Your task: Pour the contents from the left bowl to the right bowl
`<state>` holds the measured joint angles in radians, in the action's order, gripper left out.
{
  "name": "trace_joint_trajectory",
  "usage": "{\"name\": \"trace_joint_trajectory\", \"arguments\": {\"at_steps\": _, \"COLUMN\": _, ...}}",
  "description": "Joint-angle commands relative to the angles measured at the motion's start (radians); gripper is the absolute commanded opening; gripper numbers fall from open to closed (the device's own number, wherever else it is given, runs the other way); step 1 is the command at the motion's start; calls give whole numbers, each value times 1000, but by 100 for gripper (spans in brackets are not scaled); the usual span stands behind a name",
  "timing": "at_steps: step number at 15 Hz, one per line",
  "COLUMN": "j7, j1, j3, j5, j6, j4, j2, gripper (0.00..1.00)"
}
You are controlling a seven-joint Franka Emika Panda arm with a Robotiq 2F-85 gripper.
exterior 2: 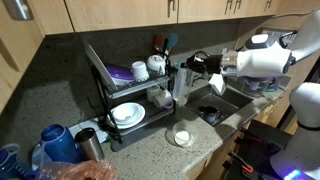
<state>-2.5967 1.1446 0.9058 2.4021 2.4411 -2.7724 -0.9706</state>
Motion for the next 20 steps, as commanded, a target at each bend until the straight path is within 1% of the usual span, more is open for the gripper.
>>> {"name": "trace_joint_trajectory", "arguments": {"at_steps": 1, "j7": -8, "j1": 0, "j3": -66, "j5": -63, "j6": -32, "j4": 0, "j2": 16, "gripper": 1}}
{"name": "trace_joint_trajectory", "arguments": {"at_steps": 4, "j7": -8, "j1": -9, "j3": -94, "j5": -100, "j6": -24, "j4": 0, "j2": 27, "gripper": 1}}
{"name": "trace_joint_trajectory", "arguments": {"at_steps": 11, "j7": -8, "j1": 4, "j3": -105, "j5": -129, "j6": -34, "j4": -1, "j2": 47, "gripper": 1}}
{"name": "trace_joint_trajectory", "arguments": {"at_steps": 20, "j7": -8, "j1": 44, "j3": -151, "j5": -187, "j6": -104, "j4": -1, "j2": 32, "gripper": 1}}
